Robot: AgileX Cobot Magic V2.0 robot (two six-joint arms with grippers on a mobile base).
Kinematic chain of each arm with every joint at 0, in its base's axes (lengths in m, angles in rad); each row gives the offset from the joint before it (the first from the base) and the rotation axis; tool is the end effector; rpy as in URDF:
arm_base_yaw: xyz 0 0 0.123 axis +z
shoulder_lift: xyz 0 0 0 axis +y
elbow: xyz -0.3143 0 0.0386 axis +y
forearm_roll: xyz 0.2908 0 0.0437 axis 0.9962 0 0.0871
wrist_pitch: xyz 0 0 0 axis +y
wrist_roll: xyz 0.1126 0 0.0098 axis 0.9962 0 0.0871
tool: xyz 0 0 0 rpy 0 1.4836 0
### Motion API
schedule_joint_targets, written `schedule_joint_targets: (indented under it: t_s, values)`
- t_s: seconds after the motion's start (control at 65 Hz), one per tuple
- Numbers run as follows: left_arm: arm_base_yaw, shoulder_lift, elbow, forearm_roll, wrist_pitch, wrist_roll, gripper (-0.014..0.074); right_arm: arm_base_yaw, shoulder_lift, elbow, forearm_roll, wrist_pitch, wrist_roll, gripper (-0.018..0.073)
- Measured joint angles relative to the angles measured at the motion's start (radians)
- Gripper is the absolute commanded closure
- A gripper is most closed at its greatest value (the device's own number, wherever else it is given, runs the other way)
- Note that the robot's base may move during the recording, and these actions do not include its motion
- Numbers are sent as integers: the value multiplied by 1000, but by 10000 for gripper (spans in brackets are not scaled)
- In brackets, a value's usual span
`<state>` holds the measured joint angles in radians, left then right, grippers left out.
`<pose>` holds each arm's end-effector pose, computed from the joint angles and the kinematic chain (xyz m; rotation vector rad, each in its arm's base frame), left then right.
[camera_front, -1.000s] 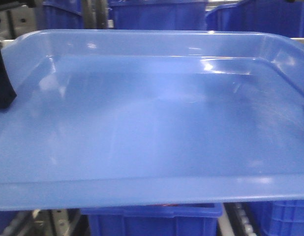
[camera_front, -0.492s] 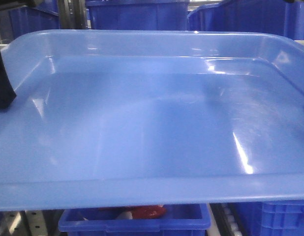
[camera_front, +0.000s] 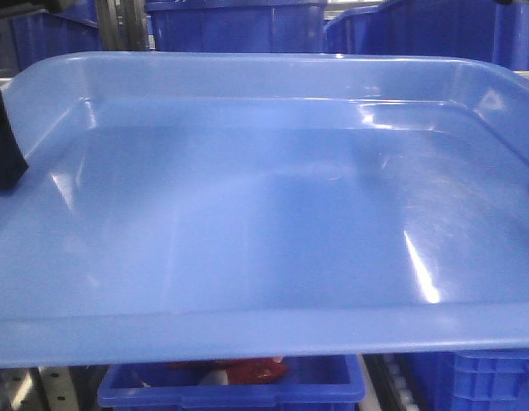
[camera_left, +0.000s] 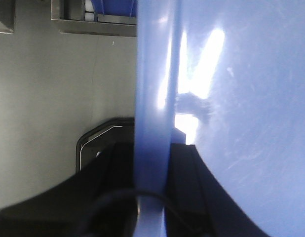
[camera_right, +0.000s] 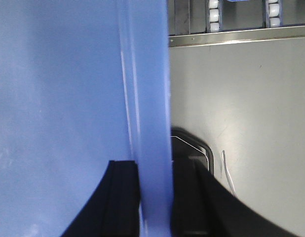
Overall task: Grab blue tray and place on right shelf
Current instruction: 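Hold the tray with both grippers while the base drives to the shelf, then raise the tray with both grippers above the shelf's steel edge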
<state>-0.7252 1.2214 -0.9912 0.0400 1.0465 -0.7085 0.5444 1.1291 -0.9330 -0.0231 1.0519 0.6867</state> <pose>0.2000 -0.1720 0.3029 0.0422 2.8119 -0.3158 0.2059 0.1220 0.3062 0.1874 2.7714 0.3080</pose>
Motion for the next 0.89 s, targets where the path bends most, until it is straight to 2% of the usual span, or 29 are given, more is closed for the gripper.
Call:
schedule_joint_targets:
  t_s: [0.892]
  values:
    - [0, 0, -11, 5, -4, -2, 594, 0, 0, -18, -3, 8, -17, 366]
